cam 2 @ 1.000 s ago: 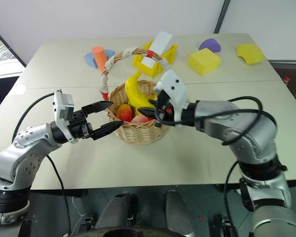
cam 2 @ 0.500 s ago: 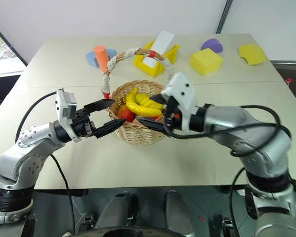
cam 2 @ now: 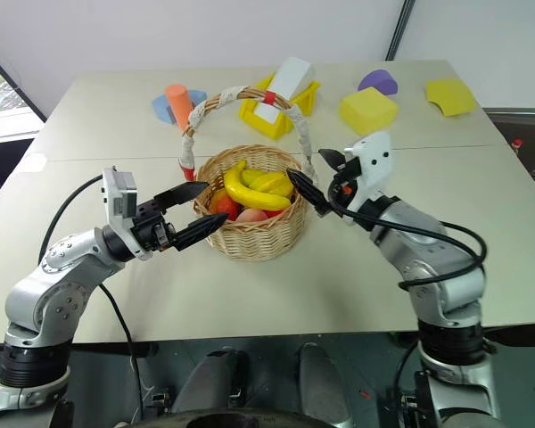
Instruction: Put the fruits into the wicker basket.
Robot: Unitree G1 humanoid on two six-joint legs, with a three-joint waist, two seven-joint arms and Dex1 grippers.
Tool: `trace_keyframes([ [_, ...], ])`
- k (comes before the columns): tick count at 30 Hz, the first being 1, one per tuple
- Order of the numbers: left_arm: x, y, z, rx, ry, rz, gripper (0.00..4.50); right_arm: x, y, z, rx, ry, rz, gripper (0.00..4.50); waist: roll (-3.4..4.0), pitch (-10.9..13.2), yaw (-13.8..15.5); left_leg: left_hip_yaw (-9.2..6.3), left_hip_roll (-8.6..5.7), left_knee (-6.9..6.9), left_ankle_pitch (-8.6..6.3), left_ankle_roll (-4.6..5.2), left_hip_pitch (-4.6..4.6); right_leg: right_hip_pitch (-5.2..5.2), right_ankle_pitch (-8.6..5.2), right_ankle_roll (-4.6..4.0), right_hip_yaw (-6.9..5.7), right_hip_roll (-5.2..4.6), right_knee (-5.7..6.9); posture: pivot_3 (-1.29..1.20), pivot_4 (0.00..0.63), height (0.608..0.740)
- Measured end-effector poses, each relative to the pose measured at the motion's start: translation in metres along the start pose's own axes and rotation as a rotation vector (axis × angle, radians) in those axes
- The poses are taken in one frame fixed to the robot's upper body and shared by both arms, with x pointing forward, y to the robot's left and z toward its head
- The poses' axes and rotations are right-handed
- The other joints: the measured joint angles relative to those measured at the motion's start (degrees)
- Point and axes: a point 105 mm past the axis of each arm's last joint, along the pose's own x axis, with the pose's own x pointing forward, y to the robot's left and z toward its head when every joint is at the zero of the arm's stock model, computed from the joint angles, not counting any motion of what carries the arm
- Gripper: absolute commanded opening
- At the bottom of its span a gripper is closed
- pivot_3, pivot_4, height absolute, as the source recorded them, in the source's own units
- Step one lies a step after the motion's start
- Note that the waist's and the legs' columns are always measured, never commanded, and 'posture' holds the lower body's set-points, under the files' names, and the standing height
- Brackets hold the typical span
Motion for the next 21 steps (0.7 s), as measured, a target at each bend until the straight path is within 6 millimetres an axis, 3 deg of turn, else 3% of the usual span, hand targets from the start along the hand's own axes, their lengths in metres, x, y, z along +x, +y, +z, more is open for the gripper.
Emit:
trace_keyframes([
  [3, 0.000, 0.000, 0.000, 0.000, -0.001, 0.003, 4.50, 0.005, -0.002, -0.005, 0.020, -0.015, -0.017, 3.14, 0.00, 0.00, 0.09, -0.01, -0.02, 0.00, 0.00, 0.00, -0.02, 0.00, 0.00, 0.00, 0.00, -0.03, -0.01, 0.00, 0.150, 0.740],
  [9, 0.003, -0.004, 0.000, -0.006, -0.015, 0.003, 4.50, 0.007, -0.006, -0.004, 0.036, -0.037, -0.027, 0.07, 0.00, 0.00, 0.05, -0.02, -0.02, -0.01, 0.00, 0.00, -0.01, 0.00, 0.00, 0.00, 0.00, -0.03, -0.01, 0.00, 0.150, 0.740],
  [16, 0.006, -0.009, 0.000, -0.013, -0.020, -0.017, 4.50, 0.002, -0.014, -0.005, 0.031, -0.032, -0.079, 0.03, 0.01, 0.01, 0.03, -0.02, -0.02, -0.01, 0.00, 0.00, -0.01, 0.00, 0.00, 0.00, 0.00, -0.04, -0.01, 0.00, 0.150, 0.740],
  [21, 0.008, -0.010, 0.001, -0.019, -0.025, -0.023, 4.50, -0.017, -0.051, 0.009, -0.025, -0.066, -0.266, 0.03, 0.02, 0.01, 0.15, -0.02, -0.07, -0.02, 0.00, 0.00, -0.03, 0.00, 0.00, 0.00, 0.00, -0.07, -0.03, 0.00, 0.150, 0.740],
])
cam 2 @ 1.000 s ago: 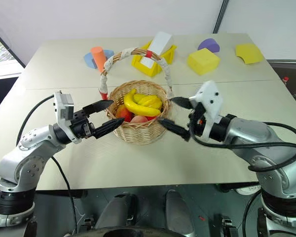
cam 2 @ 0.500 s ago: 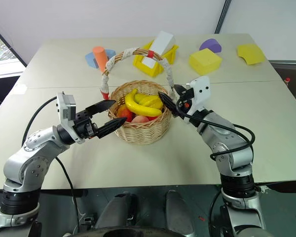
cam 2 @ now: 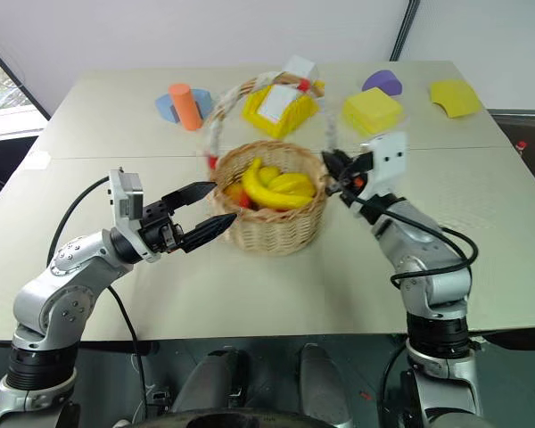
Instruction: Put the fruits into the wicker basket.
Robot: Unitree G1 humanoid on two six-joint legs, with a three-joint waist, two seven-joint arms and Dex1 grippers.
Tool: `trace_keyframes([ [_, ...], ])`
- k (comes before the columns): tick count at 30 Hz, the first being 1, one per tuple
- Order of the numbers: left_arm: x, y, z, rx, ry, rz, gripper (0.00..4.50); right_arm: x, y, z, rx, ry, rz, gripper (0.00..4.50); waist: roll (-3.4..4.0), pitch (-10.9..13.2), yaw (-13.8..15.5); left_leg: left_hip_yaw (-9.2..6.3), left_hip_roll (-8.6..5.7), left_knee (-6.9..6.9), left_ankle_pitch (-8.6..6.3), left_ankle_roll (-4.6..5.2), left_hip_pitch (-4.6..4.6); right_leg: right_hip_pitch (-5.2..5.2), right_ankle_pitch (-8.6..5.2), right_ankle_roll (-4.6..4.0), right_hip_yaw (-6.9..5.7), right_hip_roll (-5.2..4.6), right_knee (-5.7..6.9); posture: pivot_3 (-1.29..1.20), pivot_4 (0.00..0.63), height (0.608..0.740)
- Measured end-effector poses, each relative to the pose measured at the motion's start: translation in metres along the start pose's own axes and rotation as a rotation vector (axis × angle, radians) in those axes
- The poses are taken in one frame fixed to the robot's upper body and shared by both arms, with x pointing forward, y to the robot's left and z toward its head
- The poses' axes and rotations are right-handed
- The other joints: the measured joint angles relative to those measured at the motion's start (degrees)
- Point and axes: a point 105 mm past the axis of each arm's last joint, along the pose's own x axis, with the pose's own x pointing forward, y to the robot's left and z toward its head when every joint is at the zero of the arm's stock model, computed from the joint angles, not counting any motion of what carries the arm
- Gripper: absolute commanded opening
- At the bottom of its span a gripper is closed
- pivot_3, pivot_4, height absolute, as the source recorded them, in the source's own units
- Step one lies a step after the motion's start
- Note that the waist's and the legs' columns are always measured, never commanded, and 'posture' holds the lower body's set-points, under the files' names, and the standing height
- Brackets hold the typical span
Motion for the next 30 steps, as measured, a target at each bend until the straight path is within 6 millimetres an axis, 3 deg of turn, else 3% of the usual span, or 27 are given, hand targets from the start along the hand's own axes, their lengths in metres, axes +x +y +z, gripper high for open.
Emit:
trace_keyframes([
  [1, 0.002, -0.001, 0.001, 0.000, -0.004, -0.008, 4.50, -0.002, -0.015, 0.003, -0.022, -0.001, -0.055, 0.03, 0.02, 0.01, 0.00, 0.01, -0.01, 0.00, 0.00, 0.00, 0.00, 0.00, 0.00, 0.00, 0.00, 0.00, 0.00, 0.00, 0.150, 0.740],
  [3, 0.005, -0.003, 0.002, -0.003, -0.014, -0.018, 4.50, -0.010, -0.068, 0.015, -0.076, -0.009, -0.266, 0.03, 0.02, 0.01, 0.25, 0.01, -0.10, 0.00, 0.00, 0.00, 0.00, 0.03, 0.00, 0.00, -0.01, -0.01, 0.00, 0.00, 0.150, 0.740],
  [6, 0.006, -0.002, 0.000, -0.012, -0.014, -0.018, 4.50, -0.036, -0.133, 0.031, -0.148, -0.027, -0.551, 0.03, 0.02, 0.01, 0.12, 0.02, -0.09, -0.01, -0.01, 0.02, 0.00, 0.04, 0.00, 0.00, 0.01, 0.00, -0.04, 0.00, 0.150, 0.740],
  [8, 0.010, -0.003, -0.001, -0.023, -0.021, -0.025, 4.50, -0.047, -0.157, 0.028, -0.145, -0.028, -0.660, 0.03, 0.03, 0.01, -0.35, 0.15, 0.00, -0.04, -0.01, 0.03, 0.01, -0.02, 0.00, -0.01, 0.07, 0.07, -0.03, 0.00, 0.150, 0.740],
  [11, 0.015, -0.006, 0.002, -0.014, -0.036, -0.045, 4.50, -0.055, -0.178, 0.015, -0.118, -0.008, -0.744, 0.03, 0.10, 0.03, -0.90, 0.28, 0.10, -0.06, -0.01, 0.03, 0.09, -0.03, 0.00, -0.01, 0.17, 0.18, 0.03, 0.00, 0.150, 0.740],
  [12, 0.015, -0.006, 0.003, -0.009, -0.039, -0.043, 4.50, -0.055, -0.182, 0.012, -0.107, -0.006, -0.758, 0.03, 0.18, 0.03, -1.11, 0.30, 0.10, -0.06, -0.01, 0.03, 0.11, -0.03, 0.00, 0.00, 0.20, 0.18, 0.06, 0.00, 0.150, 0.740],
  [15, 0.015, -0.005, 0.003, -0.002, -0.039, -0.037, 4.50, -0.056, -0.187, 0.011, -0.108, -0.018, -0.761, 1.28, 0.23, 0.04, -1.32, 0.29, 0.09, -0.04, 0.00, 0.03, 0.11, -0.01, 0.00, 0.00, 0.22, 0.18, 0.08, 0.00, 0.150, 0.740],
  [20, 0.014, -0.003, 0.001, 0.006, -0.031, -0.017, 4.50, -0.061, -0.183, 0.013, -0.142, -0.021, -0.734, 3.84, 0.23, 0.04, -1.28, 0.27, 0.08, -0.03, -0.01, 0.04, 0.09, 0.00, 0.00, 0.01, 0.23, 0.16, 0.07, 0.00, 0.150, 0.740],
  [24, 0.007, 0.008, -0.004, 0.013, -0.006, 0.042, 4.50, -0.081, -0.175, 0.009, -0.229, 0.017, -0.691, 3.84, 0.23, 0.04, -0.48, 0.25, 0.06, -0.04, -0.02, 0.06, 0.08, 0.00, 0.00, 0.01, 0.23, 0.15, 0.05, 0.00, 0.150, 0.740],
  [30, -0.037, 0.051, -0.026, 0.037, 0.109, 0.283, 4.50, -0.117, -0.150, 0.005, -0.254, 0.084, -0.482, 3.84, 0.24, 0.03, -0.18, 0.24, 0.10, -0.04, -0.03, 0.08, 0.15, 0.07, -0.01, 0.01, 0.22, 0.15, 0.02, 0.00, 0.150, 0.740],
])
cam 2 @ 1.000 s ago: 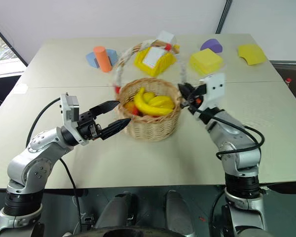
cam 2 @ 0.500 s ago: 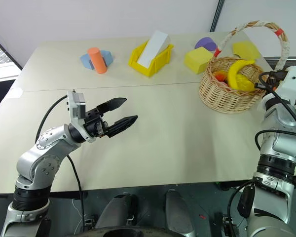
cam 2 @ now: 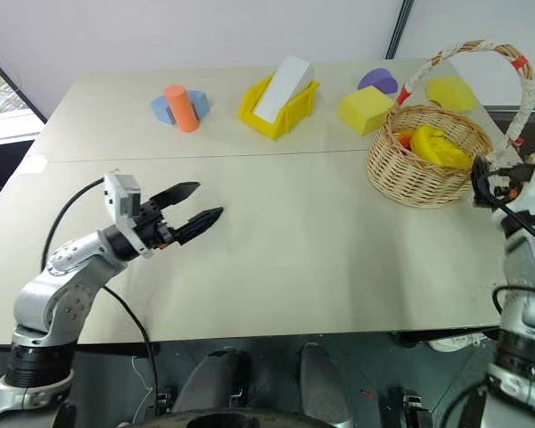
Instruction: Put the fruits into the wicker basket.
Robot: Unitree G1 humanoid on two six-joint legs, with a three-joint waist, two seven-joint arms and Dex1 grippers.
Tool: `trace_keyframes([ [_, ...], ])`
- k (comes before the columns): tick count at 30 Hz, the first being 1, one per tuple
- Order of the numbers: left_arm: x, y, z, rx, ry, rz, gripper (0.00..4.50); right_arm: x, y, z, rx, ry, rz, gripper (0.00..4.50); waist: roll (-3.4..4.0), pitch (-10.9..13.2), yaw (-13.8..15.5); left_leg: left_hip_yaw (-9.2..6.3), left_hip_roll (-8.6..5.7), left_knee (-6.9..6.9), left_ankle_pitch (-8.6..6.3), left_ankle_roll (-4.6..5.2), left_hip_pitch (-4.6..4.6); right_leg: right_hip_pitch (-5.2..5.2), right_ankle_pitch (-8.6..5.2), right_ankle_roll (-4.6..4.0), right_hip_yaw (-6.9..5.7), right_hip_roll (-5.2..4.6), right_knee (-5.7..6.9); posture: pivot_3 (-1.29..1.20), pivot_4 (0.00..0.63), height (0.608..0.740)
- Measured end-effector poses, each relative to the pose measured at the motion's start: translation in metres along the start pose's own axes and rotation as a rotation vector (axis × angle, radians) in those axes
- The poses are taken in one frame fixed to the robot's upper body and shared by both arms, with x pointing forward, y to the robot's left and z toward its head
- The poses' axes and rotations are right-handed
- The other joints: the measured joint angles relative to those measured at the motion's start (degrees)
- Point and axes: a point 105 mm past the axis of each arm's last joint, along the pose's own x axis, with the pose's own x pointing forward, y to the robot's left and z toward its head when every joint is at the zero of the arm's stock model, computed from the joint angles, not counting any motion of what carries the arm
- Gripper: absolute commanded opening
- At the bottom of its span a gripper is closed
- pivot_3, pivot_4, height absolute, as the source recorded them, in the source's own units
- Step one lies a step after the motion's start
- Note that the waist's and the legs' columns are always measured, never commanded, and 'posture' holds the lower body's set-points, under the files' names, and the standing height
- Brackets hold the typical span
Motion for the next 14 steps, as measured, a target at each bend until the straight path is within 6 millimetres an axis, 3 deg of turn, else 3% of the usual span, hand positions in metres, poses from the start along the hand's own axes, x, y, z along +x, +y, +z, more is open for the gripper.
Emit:
trace_keyframes([
  [2, -0.012, 0.017, -0.012, -0.007, 0.038, 0.087, 4.50, -0.011, 0.014, -0.003, -0.011, 0.024, 0.117, 3.84, 0.00, 0.00, -0.21, 0.01, 0.02, 0.00, 0.00, 0.01, 0.02, 0.01, 0.00, 0.00, 0.00, 0.01, -0.01, 0.00, 0.150, 0.740],
  [7, -0.029, 0.039, -0.031, 0.010, 0.082, 0.222, 4.50, -0.028, 0.091, -0.015, 0.004, 0.068, 0.509, 3.84, -0.03, 0.01, -0.13, 0.00, 0.06, 0.03, 0.00, 0.00, 0.08, 0.07, 0.00, 0.00, -0.01, -0.01, 0.00, 0.00, 0.150, 0.740],
  [11, -0.035, 0.043, -0.039, 0.000, 0.090, 0.268, 4.50, -0.028, 0.130, -0.021, 0.027, 0.062, 0.646, 3.84, -0.03, 0.01, -0.04, -0.01, 0.03, 0.03, -0.01, -0.02, 0.06, 0.06, 0.00, 0.01, -0.03, -0.08, -0.02, 0.00, 0.150, 0.740],
  [14, -0.040, 0.043, -0.045, -0.014, 0.101, 0.291, 4.50, -0.021, 0.146, -0.026, 0.039, 0.072, 0.697, 3.84, -0.04, 0.01, 0.15, -0.05, 0.01, 0.03, -0.01, -0.02, 0.01, 0.03, 0.01, 0.00, -0.07, -0.12, -0.04, 0.00, 0.150, 0.740],
])
